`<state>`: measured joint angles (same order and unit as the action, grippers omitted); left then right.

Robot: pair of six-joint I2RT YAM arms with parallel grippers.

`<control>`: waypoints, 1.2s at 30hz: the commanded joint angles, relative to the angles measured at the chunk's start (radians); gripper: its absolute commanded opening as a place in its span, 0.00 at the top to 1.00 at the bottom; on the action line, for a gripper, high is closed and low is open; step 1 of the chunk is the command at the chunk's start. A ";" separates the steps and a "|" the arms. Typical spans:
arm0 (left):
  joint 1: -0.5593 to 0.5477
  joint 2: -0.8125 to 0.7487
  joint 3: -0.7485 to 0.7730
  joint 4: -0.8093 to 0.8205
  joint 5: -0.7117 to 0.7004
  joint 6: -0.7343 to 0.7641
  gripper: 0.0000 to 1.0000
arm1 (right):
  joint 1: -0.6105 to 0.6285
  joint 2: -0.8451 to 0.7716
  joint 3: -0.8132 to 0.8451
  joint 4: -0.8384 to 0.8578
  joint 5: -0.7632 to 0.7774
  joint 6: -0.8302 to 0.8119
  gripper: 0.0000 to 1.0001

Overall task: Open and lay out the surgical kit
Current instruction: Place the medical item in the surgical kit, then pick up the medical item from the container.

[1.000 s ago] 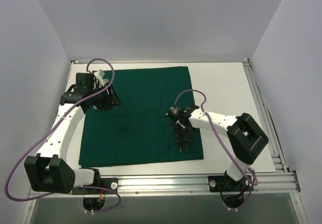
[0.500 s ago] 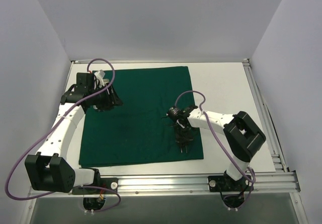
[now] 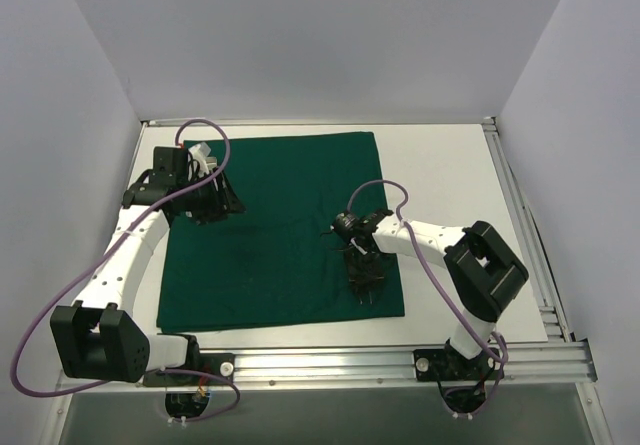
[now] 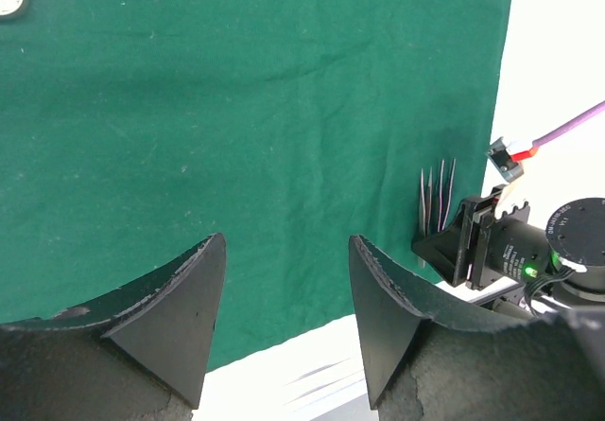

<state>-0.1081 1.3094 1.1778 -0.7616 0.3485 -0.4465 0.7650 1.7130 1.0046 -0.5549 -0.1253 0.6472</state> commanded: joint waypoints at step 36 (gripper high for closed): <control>0.102 0.677 0.525 -0.016 -0.384 0.187 0.63 | -0.411 0.194 0.827 -0.384 0.085 -0.380 0.62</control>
<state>-0.0101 1.9484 1.6165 -0.7963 0.0105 -0.2653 0.3996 1.9018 1.7889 -0.8604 -0.0364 0.3046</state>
